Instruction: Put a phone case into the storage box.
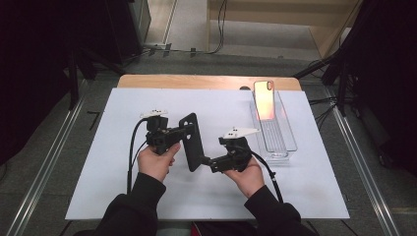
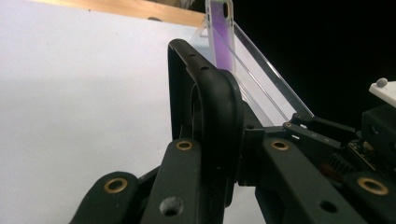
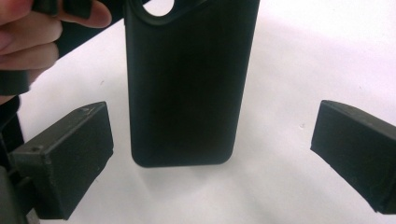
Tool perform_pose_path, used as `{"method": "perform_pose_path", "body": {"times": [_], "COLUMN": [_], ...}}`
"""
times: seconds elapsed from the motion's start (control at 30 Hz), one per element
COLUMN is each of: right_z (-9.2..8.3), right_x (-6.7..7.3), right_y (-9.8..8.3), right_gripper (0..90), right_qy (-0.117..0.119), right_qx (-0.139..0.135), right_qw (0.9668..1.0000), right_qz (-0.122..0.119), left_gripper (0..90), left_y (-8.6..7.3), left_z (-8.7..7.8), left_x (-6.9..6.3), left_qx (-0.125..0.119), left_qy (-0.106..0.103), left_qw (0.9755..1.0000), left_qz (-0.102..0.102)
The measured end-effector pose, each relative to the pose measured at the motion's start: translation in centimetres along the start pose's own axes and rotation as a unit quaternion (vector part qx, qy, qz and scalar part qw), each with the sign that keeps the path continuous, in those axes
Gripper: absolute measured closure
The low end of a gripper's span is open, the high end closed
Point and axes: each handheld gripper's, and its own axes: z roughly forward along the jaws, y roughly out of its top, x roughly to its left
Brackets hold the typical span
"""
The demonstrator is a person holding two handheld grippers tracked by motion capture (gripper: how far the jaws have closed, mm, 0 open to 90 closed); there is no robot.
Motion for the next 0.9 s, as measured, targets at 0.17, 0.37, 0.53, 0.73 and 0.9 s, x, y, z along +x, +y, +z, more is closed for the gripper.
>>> {"method": "perform_pose_path", "body": {"times": [0.17, 0.37, 0.53, 0.73, 0.9], "right_z": [-0.1, -0.2, -0.4, -0.8, -1.0], "right_x": [-0.6, -0.6, -0.6, -0.5, 0.0], "right_y": [-0.4, -0.3, -0.1, 0.4, 0.9], "right_gripper": [0.0, 0.0, 0.0, 0.0, 0.0], "right_qy": [-0.008, 0.0, 0.008, 0.012, 0.016], "right_qx": [0.004, -0.004, -0.011, -0.021, -0.021], "right_qw": [1.0, 1.0, 0.9999, 0.9997, 0.9996], "right_qz": [-0.002, -0.006, -0.004, -0.001, -0.009], "left_gripper": [82.6, 82.6, 82.6, 82.7, 82.6], "left_y": [-0.3, -0.8, -1.0, -1.3, -1.7], "left_z": [0.0, 0.1, 0.2, 0.6, 0.9], "left_x": [-0.5, -0.8, -1.0, -1.4, -1.9], "left_qx": [-0.02, -0.034, -0.033, -0.027, -0.018], "left_qy": [-0.003, -0.006, -0.025, -0.037, -0.047], "left_qw": [0.9992, 0.9975, 0.9962, 0.9954, 0.9953], "left_qz": [0.034, 0.062, 0.076, 0.084, 0.082]}}
